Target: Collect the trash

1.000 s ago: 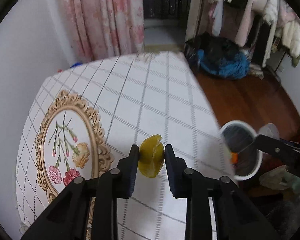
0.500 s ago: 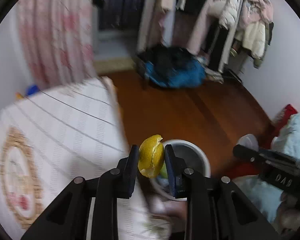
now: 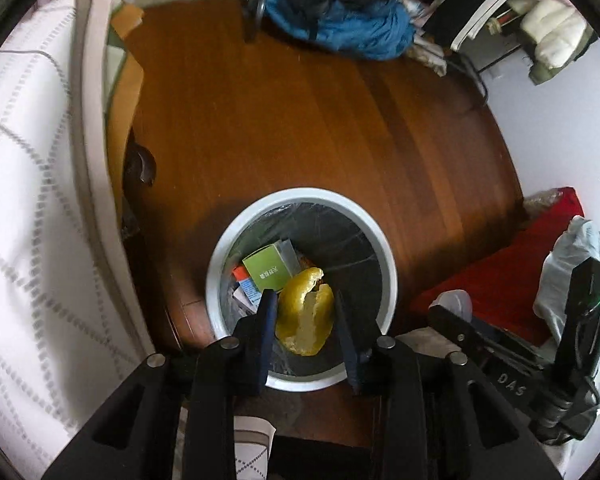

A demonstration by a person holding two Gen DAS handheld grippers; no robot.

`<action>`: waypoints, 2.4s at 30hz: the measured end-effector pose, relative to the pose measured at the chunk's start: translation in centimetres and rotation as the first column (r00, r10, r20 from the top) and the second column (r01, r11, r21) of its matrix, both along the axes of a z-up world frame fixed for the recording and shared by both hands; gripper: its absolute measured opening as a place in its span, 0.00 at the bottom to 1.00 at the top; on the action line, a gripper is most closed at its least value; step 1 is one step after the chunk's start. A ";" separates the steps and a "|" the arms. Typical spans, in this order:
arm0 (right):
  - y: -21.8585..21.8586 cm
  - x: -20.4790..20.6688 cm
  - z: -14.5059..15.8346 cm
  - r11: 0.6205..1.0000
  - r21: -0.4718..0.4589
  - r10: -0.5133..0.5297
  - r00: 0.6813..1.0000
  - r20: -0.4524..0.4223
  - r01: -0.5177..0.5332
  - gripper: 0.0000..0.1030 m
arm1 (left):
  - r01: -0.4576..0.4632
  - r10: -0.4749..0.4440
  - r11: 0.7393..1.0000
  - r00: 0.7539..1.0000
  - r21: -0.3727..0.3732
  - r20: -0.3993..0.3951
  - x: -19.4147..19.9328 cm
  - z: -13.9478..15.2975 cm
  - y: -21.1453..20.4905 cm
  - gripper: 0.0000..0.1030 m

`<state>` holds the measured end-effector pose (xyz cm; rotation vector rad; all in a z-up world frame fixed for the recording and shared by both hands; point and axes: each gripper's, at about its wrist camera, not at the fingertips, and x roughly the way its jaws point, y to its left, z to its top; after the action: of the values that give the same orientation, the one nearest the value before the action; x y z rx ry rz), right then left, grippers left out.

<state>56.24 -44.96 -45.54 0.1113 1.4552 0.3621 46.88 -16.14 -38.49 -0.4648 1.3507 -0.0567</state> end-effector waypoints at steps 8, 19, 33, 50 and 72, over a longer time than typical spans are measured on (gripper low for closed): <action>1.0 0.8 -3.8 0.999 -0.043 0.011 0.997 -0.082 -0.014 0.86 | 0.027 -0.026 0.993 1.000 0.113 -0.008 -0.4 -0.2 -0.7 0.90; 0.8 -2.3 1.6 0.991 -0.133 0.023 0.999 -0.034 -0.027 1.00 | 0.032 -0.037 0.953 0.999 0.301 0.011 -4.3 3.6 -0.3 0.92; -1.8 -10.1 17.6 0.999 -0.019 0.034 0.989 0.143 -0.032 1.00 | 0.019 -0.072 0.945 0.986 0.326 0.152 -11.2 15.0 -1.6 0.92; -4.8 -21.5 33.2 0.984 0.148 0.044 0.947 0.320 -0.096 1.00 | 0.036 -0.119 0.973 0.926 0.230 0.358 -20.8 27.8 -1.8 0.92; -4.8 -27.3 41.6 0.953 0.225 0.100 0.911 0.401 -0.204 1.00 | 0.048 -0.122 0.985 0.878 0.167 0.463 -26.3 34.0 -1.2 0.92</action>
<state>28.98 -49.79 -3.90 0.1305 1.0210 0.6690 20.60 -17.33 -4.52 -0.2392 0.8835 -0.1314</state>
